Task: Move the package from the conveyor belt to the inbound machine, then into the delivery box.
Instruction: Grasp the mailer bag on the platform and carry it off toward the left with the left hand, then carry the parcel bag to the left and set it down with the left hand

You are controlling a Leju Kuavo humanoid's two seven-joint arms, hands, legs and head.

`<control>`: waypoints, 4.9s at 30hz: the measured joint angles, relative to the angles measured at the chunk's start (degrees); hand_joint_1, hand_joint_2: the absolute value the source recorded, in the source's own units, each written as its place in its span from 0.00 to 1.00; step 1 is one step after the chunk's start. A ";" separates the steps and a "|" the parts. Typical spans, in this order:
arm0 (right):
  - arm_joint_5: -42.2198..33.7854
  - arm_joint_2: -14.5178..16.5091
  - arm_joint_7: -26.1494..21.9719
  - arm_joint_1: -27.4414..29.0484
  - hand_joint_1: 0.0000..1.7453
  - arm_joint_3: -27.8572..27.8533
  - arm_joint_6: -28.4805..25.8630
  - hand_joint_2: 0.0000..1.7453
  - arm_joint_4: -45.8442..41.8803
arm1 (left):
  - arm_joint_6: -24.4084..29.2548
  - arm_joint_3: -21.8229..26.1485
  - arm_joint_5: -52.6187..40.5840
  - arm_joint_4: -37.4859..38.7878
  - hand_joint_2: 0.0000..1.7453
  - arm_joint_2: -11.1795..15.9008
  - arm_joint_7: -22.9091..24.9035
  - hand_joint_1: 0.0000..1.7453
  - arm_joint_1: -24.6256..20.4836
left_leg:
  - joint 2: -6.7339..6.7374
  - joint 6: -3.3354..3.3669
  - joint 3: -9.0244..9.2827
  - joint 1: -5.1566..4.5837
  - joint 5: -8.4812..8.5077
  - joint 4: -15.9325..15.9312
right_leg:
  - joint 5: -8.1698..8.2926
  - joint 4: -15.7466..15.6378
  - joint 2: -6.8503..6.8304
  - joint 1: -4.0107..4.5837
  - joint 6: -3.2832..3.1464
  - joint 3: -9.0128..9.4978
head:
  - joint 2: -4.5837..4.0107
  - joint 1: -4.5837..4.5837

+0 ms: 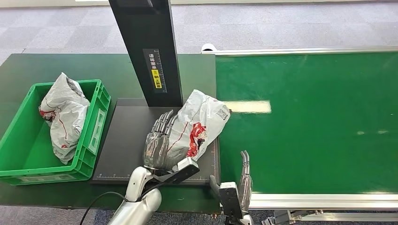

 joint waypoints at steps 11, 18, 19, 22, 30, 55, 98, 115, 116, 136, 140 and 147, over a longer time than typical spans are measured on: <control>-0.56 0.00 0.01 -1.00 0.00 -0.21 0.00 1.00 1.81 | -6.40 0.00 2.11 15.08 1.00 -1.37 2.25 0.00 -10.68 | 0.00 0.00 0.00 0.00 0.00 0.01 | 0.01 0.01 0.00 0.00 0.00 0.01 | 0.01 -0.01; -1.40 0.00 0.00 -1.83 0.00 -0.28 0.01 1.00 3.01 | -11.20 0.07 3.46 23.64 1.00 -2.27 2.72 0.00 -15.74 | -0.01 0.00 0.03 0.00 0.01 0.01 | 0.01 0.01 0.00 0.00 0.00 0.07 | 0.01 -0.01; -1.60 0.00 0.01 -1.92 0.00 -0.28 0.01 1.00 3.18 | -12.01 0.09 3.76 24.57 1.00 -2.35 2.47 0.00 -16.28 | -0.01 0.00 0.03 0.00 0.01 0.01 | 0.01 0.01 0.00 0.00 0.00 0.08 | 0.01 -0.01; -2.28 0.00 0.01 -2.17 0.00 -0.21 0.00 1.00 3.62 | -14.40 0.18 4.12 27.04 1.00 -2.58 2.22 0.00 -17.57 | -0.03 0.00 0.05 0.00 0.01 0.01 | 0.01 0.01 -0.02 0.00 0.00 0.12 | 0.02 -0.01; -3.40 0.00 0.00 -2.82 0.00 0.13 0.01 1.00 4.55 | -19.30 0.46 4.56 31.07 1.00 -2.75 2.29 0.97 -19.50 | -0.08 0.01 0.23 0.00 0.00 0.00 | -0.01 0.00 -0.10 0.00 0.01 0.33 | 0.02 -0.01; -6.18 0.09 0.00 -3.09 0.00 -1.44 -0.03 1.00 5.47 | 3.85 2.21 11.89 10.79 1.00 -2.57 -17.82 1.00 -10.34 | -0.03 0.00 0.14 0.00 0.00 0.01 | -0.01 0.01 -0.09 0.00 0.01 0.17 | 0.01 -0.01; -14.56 -0.71 0.00 0.59 0.00 -0.66 3.12 1.00 1.66 | 4.08 58.06 -20.46 26.18 1.00 35.88 16.02 1.00 -23.11 | 0.59 -0.27 0.01 0.16 0.11 -0.06 | 0.11 0.10 0.51 0.20 -0.25 -0.20 | 0.01 0.03; -13.44 -0.64 0.00 0.38 0.00 -0.93 2.98 1.00 2.68 | -6.41 62.94 -5.35 30.95 1.00 33.67 -7.23 0.00 -29.73 | 0.54 -0.26 0.05 0.16 0.14 -0.04 | 0.15 0.10 0.40 0.20 -0.25 -0.17 | 0.01 0.04; -13.50 -0.62 0.01 0.38 0.00 -1.03 2.98 1.00 2.74 | -6.63 62.87 -4.71 30.75 1.00 33.29 -7.98 0.00 -30.23 | 0.54 -0.26 0.05 0.16 0.14 -0.04 | 0.15 0.10 0.40 0.20 -0.25 -0.17 | 0.01 0.03; -13.52 -0.07 0.00 0.24 0.00 -2.58 2.45 1.00 3.67 | -15.40 37.96 40.90 -3.17 1.00 25.11 -20.12 0.00 -10.65 | 0.31 -0.26 -0.12 0.09 0.11 -0.04 | 0.06 0.06 0.20 0.11 -0.17 -0.19 | 0.01 0.05; -13.51 -0.04 0.01 0.24 0.00 -2.72 2.48 1.00 3.74 | -15.45 33.28 41.29 -10.15 1.00 23.64 -20.14 0.00 -6.42 | 0.34 -0.25 -0.09 0.09 0.10 -0.04 | 0.08 0.05 0.23 0.12 -0.17 -0.20 | 0.01 0.04; -13.29 0.00 0.01 0.24 0.00 -3.01 2.41 1.00 3.78 | -18.14 30.36 42.45 -15.60 1.00 22.31 -20.03 0.00 -2.72 | 0.38 -0.26 -0.05 0.14 0.10 -0.06 | 0.08 0.06 0.26 0.17 -0.18 -0.17 | 0.01 0.01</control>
